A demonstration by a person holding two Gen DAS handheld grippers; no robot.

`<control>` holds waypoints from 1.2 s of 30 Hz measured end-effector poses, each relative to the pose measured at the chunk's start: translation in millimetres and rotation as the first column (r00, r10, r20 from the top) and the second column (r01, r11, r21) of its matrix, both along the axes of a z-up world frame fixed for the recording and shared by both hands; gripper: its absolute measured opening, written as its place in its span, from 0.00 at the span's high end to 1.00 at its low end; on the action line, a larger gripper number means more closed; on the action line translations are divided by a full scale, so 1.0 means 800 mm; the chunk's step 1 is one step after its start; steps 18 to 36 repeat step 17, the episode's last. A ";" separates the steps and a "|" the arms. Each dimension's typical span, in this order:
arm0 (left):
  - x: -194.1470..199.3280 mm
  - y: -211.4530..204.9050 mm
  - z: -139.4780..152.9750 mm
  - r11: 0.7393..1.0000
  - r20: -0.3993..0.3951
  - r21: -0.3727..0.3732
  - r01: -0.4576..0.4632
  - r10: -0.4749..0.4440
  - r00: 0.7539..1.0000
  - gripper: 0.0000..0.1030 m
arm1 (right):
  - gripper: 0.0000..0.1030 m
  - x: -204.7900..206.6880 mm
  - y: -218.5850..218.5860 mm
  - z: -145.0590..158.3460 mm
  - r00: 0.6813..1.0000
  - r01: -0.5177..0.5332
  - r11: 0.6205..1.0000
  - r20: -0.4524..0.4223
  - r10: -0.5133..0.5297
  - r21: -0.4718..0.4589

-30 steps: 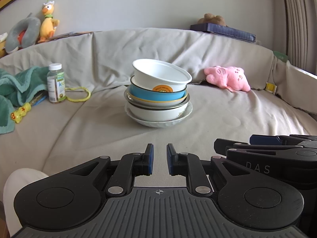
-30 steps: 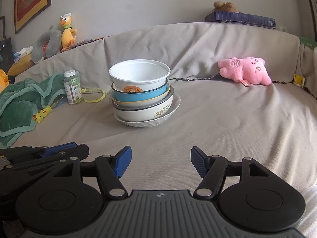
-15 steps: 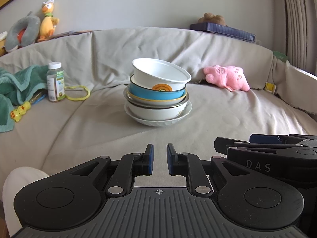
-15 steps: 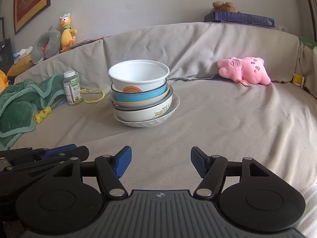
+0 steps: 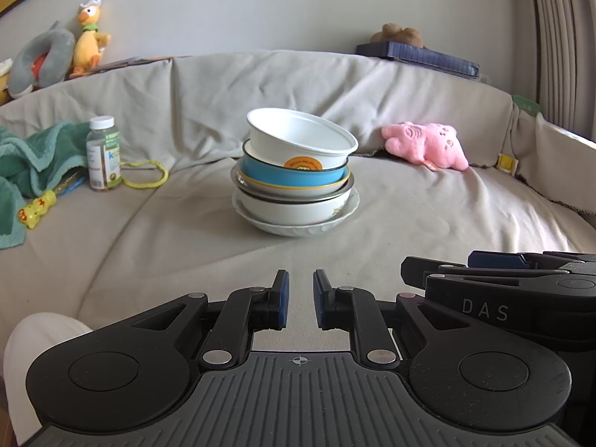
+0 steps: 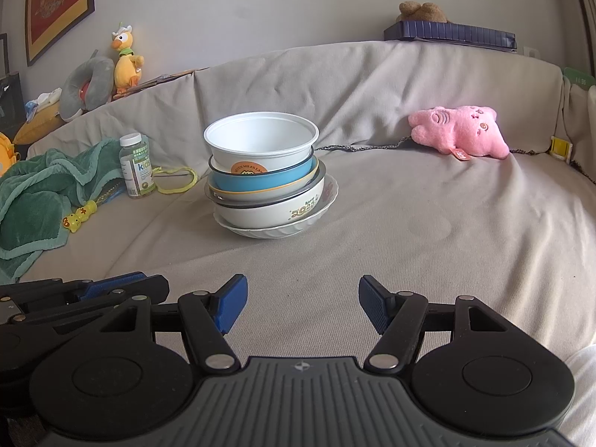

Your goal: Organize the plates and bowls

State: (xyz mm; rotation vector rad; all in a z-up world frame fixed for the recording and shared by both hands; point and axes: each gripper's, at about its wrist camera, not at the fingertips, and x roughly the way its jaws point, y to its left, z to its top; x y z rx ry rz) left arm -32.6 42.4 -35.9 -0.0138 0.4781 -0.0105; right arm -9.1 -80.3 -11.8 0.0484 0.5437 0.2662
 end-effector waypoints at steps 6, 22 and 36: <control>0.001 0.001 0.000 1.000 0.001 -0.001 0.001 -0.001 1.000 0.84 | 0.35 0.000 0.000 0.000 1.000 0.000 1.000 0.000 0.000 0.000; 0.005 -0.002 -0.001 1.000 -0.027 -0.016 -0.001 0.001 1.000 0.84 | 0.35 0.001 -0.002 -0.001 1.000 0.008 1.000 -0.011 -0.007 0.015; 0.005 -0.002 -0.001 1.000 -0.027 -0.016 -0.001 0.001 1.000 0.84 | 0.35 0.001 -0.002 -0.001 1.000 0.008 1.000 -0.011 -0.007 0.015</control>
